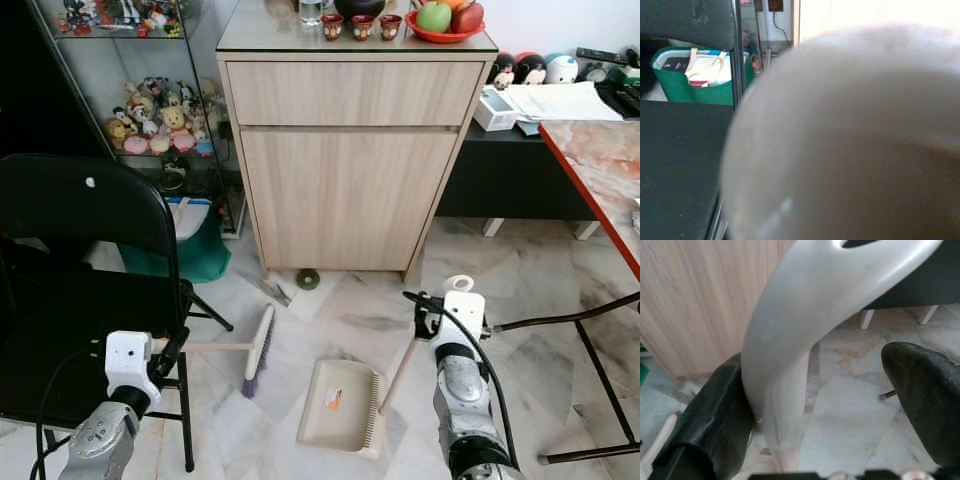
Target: Sweep floor
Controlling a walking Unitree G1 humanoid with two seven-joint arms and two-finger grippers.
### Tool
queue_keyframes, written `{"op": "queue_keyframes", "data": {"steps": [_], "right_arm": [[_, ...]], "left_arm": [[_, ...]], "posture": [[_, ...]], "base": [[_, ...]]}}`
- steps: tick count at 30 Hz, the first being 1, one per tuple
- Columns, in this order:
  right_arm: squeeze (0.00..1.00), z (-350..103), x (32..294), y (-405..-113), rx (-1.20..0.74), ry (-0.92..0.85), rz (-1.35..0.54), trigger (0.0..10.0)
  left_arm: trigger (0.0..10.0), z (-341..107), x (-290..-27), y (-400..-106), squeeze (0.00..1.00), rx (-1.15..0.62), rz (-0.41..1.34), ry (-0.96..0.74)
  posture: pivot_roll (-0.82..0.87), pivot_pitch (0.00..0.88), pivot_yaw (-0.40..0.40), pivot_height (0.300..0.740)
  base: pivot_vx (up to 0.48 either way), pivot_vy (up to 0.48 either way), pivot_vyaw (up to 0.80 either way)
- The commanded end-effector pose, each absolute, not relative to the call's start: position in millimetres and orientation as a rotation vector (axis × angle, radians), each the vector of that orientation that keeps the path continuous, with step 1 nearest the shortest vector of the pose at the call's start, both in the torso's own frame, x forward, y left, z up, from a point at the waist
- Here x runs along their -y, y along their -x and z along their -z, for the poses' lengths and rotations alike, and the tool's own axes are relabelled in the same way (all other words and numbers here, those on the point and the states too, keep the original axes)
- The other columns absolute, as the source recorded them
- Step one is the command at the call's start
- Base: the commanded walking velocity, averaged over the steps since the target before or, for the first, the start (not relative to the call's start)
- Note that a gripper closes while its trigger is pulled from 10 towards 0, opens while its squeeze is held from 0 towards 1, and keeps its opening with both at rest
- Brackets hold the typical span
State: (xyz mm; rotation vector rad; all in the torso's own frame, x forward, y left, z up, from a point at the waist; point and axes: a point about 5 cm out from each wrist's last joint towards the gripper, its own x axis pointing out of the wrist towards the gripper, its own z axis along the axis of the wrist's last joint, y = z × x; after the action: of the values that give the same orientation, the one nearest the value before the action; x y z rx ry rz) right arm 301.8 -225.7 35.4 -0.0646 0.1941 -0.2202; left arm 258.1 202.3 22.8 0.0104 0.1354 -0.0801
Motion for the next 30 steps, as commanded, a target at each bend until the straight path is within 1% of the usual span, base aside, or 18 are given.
{"op": "queue_keyframes", "data": {"steps": [1, 6, 16, 22, 27, 28, 29, 30], "right_arm": [[0.0, -32.5, 229.7, -299.3, -0.212, 0.074, 0.225, 10.0], [0.0, -41.9, 227.9, -304.2, -0.151, 0.076, 0.213, 10.0], [0.0, -44.1, 220.7, -307.3, -0.128, 0.078, 0.193, 10.0], [0.0, -32.6, 222.7, -301.7, -0.203, 0.094, 0.206, 10.0], [0.0, -30.5, 223.2, -300.8, -0.215, 0.087, 0.205, 10.0], [0.0, -31.0, 222.9, -301.5, -0.214, 0.084, 0.202, 9.4], [0.0, -32.0, 222.2, -302.7, -0.211, 0.082, 0.196, 0.0], [0.0, -32.3, 221.9, -303.1, -0.21, 0.081, 0.194, 0.0]], "left_arm": [[10.0, -17.4, -205.7, -253.6, 0.0, -0.168, 0.076, -0.035], [10.0, -18.2, -205.7, -254.3, 0.0, -0.165, 0.076, -0.035], [10.0, -19.3, -205.9, -256.2, 0.0, -0.16, 0.074, -0.034], [10.0, -18.6, -206.2, -255.5, 0.0, -0.164, 0.075, -0.037], [10.0, -18.5, -206.1, -255.7, 0.0, -0.164, 0.076, -0.037], [10.0, -18.7, -206.0, -256.1, 0.0, -0.164, 0.076, -0.038], [10.0, -19.1, -205.8, -256.7, 0.0, -0.163, 0.076, -0.038], [10.0, -19.3, -205.8, -256.9, 0.0, -0.162, 0.077, -0.038]], "posture": [[0.04, 0.136, 0.011, 0.74], [0.04, 0.133, 0.009, 0.74], [0.05, 0.126, 0.007, 0.74], [0.05, 0.126, 0.009, 0.74], [0.05, 0.123, 0.011, 0.74], [0.05, 0.121, 0.012, 0.74], [0.05, 0.119, 0.013, 0.74], [0.05, 0.119, 0.013, 0.74]], "base": [[0.0, 0.0, 0.0], [0.0, 0.0, 0.0], [0.0, 0.0, 0.0], [0.0, 0.0, 0.0], [0.0, 0.0, 0.0], [0.0, 0.0, 0.0], [0.0, 0.0, 0.0], [0.0, 0.0, 0.0]]}}
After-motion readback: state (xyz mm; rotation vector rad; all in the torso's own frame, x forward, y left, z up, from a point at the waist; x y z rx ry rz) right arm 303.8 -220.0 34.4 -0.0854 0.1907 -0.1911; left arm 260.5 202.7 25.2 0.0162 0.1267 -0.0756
